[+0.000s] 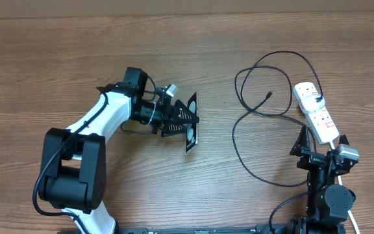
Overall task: Plug charger to phone and switch on socket
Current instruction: 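Grasp the phone with the left gripper and lift it upright, then hold the phone raised on edge with the left gripper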
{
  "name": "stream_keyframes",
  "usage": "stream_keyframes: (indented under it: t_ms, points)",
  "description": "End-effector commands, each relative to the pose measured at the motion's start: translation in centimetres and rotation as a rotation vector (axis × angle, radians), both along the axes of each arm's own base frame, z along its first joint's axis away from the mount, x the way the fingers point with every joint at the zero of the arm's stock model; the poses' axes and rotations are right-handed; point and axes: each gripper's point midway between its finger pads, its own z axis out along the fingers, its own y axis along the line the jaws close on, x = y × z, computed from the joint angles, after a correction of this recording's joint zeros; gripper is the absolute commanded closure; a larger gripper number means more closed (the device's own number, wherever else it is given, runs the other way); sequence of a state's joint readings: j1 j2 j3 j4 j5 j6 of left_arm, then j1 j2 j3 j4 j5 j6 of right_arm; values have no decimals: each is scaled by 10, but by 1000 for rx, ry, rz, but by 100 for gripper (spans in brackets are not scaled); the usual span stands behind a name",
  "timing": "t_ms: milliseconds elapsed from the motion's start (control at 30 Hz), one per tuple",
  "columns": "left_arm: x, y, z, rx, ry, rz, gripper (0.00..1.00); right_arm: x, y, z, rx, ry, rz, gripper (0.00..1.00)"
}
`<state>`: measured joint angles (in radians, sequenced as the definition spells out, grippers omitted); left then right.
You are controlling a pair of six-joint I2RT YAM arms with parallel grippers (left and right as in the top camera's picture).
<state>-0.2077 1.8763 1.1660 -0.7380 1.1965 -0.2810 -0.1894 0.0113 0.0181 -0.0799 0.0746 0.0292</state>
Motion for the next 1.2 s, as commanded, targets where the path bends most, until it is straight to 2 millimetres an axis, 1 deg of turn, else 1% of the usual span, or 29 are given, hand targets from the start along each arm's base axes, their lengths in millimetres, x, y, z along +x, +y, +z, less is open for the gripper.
stream_keyframes:
  t_ms: [0,300,633,967,1167]
  points:
    - [8,-3,34,-179,11,1,40,0,0,-3,0,2,0,0]
    - [21,10,36,-175,105,76,41,0,0,-3,0,2,0,0]
    - [34,10,40,-183,159,117,40,0,0,-3,0,2,0,0]
    - [34,10,43,-194,189,119,41,0,0,-3,0,2,0,0]
    - [33,10,44,-191,263,136,41,0,0,-3,0,2,0,0]
